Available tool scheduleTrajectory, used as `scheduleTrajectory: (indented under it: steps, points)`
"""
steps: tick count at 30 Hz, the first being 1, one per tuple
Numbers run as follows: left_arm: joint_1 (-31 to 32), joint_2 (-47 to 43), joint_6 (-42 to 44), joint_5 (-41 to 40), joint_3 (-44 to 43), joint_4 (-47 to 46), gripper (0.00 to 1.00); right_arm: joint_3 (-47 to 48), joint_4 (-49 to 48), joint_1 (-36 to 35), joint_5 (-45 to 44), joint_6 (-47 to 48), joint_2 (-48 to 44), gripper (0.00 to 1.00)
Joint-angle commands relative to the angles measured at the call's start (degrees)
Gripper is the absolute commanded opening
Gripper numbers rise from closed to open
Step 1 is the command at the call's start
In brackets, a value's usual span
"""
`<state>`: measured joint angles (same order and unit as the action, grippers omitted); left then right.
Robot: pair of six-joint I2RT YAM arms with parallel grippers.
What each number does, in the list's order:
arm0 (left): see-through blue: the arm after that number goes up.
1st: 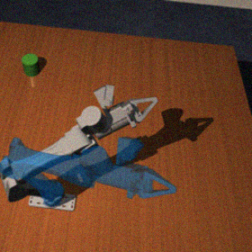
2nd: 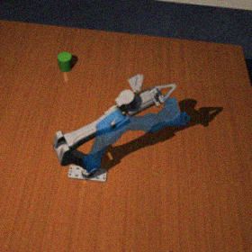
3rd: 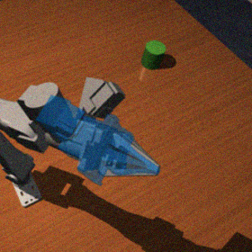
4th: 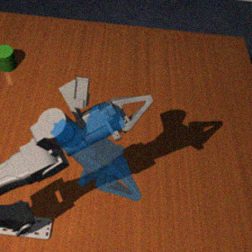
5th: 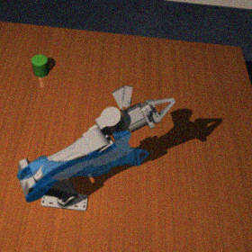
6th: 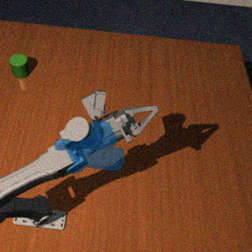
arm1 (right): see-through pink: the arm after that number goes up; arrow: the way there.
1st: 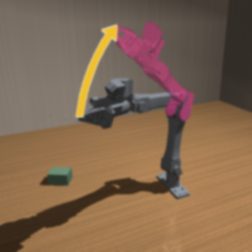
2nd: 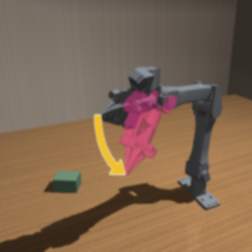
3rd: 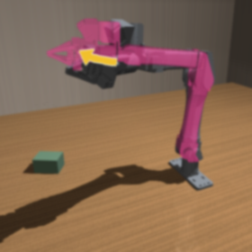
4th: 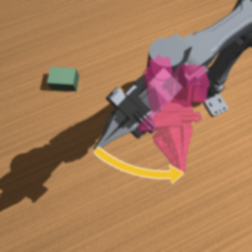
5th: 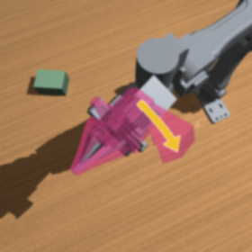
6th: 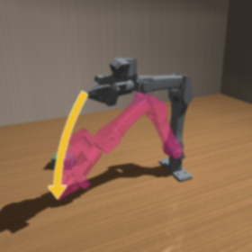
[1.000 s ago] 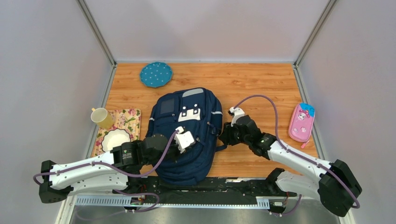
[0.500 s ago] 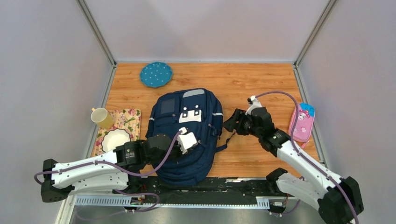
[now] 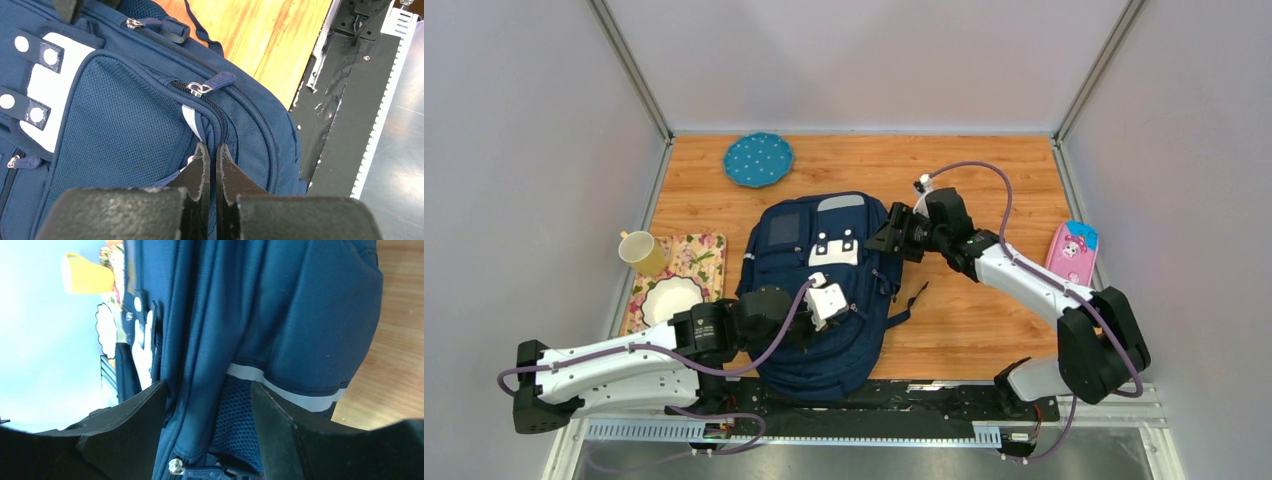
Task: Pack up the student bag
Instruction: Zip the student bag at the center of the board, then unzip the student bag at the center of the board.
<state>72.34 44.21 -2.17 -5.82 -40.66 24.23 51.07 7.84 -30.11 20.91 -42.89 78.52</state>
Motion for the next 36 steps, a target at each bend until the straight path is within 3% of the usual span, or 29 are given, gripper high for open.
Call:
scheduleTrajectory:
  steps: [1,5,8,9,12,24,26,27,29,30,33,36]
  points:
    - [0.26,-0.79,-1.78,3.89,-0.64,-5.51,0.0,2.19,-1.94,-0.21,0.81,-1.66,2.51,0.67]
    - [0.35,-0.96,-1.52,4.15,-0.38,-5.95,0.0,1.4,-5.54,-0.3,2.29,-3.33,4.09,0.58]
    - [0.35,-0.44,-1.25,4.42,-0.38,-6.21,0.0,2.45,-6.87,-0.3,4.58,-4.13,5.93,0.36]
    - [0.35,-0.26,-1.25,4.42,-0.29,-6.12,0.0,2.54,-7.3,-0.3,5.19,-4.74,6.2,0.23]
    - [0.26,0.35,-1.25,4.16,-0.47,-6.3,0.0,2.55,-7.31,-0.22,3.45,-4.75,5.86,0.02]
    - [-1.49,7.02,0.86,-0.86,-2.04,-10.87,0.01,-4.03,-6.0,12.52,-1.82,-4.74,-7.85,0.0]
    - [-3.85,10.97,-0.8,-2.34,-4.94,-10.7,0.14,-6.41,-5.47,14.2,-4.46,-6.23,-12.5,0.0]
    - [-5.0,12.38,-1.25,-2.87,-6.26,-10.17,0.29,-9.55,-4.59,14.9,-8.12,-7.54,-14.6,0.0]
    - [-7.98,16.16,-3.17,-3.14,-9.95,-8.33,0.43,-13.52,-4.67,16.22,-11.66,-10.27,-21.78,0.0]
    - [-8.78,17.05,-4.06,-3.23,-11.09,-7.8,0.57,-15.98,-4.24,16.31,-16.55,-14.19,-24.53,0.0]
    - [-9.93,17.67,-6.61,-2.35,-12.95,-7.88,0.72,-25.47,-5.03,16.4,-20.8,-22.19,-34.47,0.0]
    - [-10.02,15.48,-11.17,-4.36,-11.64,-7.8,0.73,-31.72,-2.58,16.13,-23.45,-27.49,-41.31,0.0]
